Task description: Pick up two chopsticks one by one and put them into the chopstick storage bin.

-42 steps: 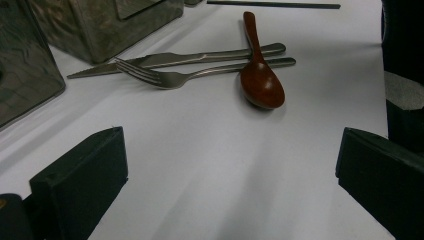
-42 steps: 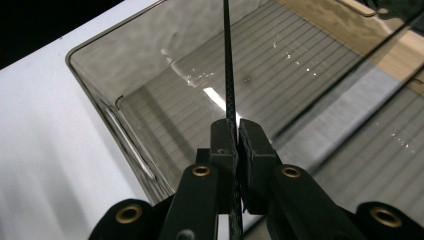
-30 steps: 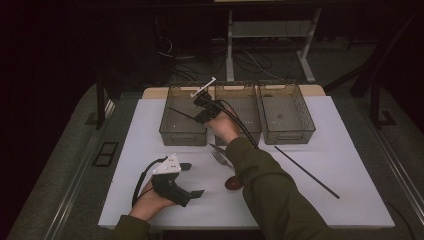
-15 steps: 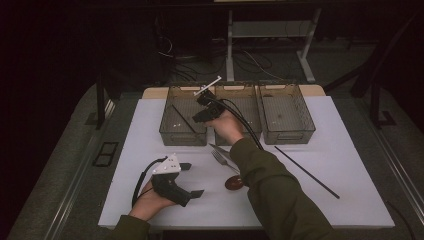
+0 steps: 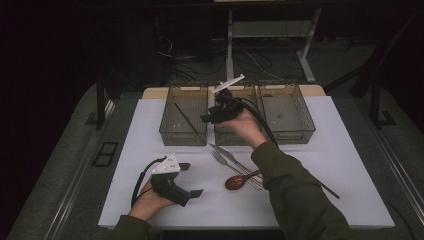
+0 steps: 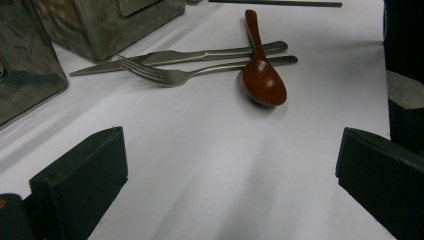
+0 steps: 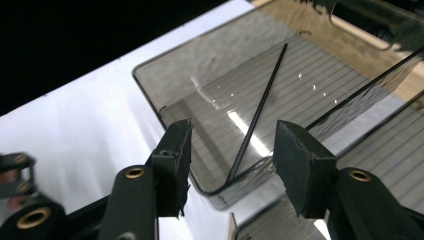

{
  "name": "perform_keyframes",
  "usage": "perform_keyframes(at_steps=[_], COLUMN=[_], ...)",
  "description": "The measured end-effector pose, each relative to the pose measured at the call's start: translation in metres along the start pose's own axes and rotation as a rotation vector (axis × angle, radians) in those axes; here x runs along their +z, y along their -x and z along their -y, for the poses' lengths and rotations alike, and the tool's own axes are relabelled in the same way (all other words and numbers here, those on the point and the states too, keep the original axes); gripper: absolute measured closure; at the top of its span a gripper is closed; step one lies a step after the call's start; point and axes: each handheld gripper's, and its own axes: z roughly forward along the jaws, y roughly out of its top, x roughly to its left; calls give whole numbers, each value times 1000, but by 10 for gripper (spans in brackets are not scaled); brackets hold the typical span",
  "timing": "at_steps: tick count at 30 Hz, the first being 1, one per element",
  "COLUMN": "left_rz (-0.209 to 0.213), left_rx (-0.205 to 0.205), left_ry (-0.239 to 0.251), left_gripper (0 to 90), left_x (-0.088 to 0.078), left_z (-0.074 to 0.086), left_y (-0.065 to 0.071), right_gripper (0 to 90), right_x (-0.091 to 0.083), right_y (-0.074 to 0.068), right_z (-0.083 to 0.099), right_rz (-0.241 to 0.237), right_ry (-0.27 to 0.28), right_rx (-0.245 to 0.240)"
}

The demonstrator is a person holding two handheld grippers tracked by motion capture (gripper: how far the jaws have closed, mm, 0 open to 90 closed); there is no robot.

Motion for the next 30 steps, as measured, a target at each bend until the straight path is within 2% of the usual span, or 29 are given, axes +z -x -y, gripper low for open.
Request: perform_keyframes(at_steps=[3, 17, 21, 30], left_rz=[-8, -37, -42, -53], left_rx=[-15, -26, -18, -23], left_ry=[6, 3, 5, 8], left_gripper=[0, 0, 0, 0], left_x=[-1, -4, -5, -4], left_z=[1, 5, 5, 4], left_y=[-1, -2, -3, -1], right_gripper=[457, 403, 368, 328], right_x=[-13, -59, -70, -93], right_y=[1, 3, 3, 10], right_z=[4, 38, 49, 78], right_rz=[-4, -18, -21, -8], right_ry=[17, 61, 72, 101], right_rx=[-20, -76, -79, -48])
